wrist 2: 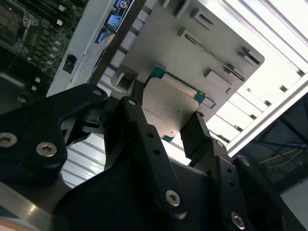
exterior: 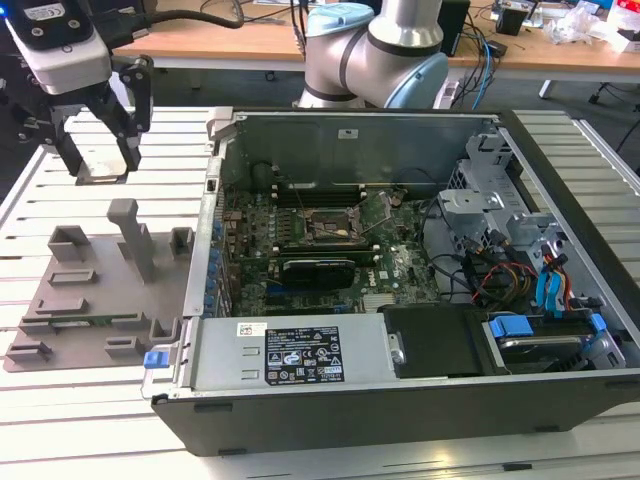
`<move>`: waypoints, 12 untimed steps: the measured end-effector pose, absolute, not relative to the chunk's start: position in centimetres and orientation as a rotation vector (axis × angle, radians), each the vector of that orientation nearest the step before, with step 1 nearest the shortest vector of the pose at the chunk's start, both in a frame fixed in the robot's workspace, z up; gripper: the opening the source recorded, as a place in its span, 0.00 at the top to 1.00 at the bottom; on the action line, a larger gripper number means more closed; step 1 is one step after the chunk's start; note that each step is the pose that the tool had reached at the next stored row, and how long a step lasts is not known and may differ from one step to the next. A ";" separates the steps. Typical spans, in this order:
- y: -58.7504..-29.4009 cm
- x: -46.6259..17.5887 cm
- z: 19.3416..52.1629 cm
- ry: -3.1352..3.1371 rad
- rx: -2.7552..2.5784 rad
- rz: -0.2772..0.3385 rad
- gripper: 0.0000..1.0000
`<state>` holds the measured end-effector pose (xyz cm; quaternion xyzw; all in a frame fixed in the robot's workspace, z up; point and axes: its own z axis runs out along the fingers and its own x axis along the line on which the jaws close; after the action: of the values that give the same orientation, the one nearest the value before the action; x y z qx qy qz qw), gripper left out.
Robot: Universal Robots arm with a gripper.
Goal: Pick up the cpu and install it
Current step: 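Pick up the cpu and move it towards the insertion slot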
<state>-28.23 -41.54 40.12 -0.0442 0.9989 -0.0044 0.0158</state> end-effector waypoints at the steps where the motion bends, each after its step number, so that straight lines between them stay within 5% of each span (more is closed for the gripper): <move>1: -41.5 -27.9 40.1 3.107 -0.137 -0.014 0.45; 12: -41.5 -24.0 40.1 3.107 -0.137 -0.016 0.45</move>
<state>-23.98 -41.53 40.12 -0.0442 0.9989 -0.0052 0.0156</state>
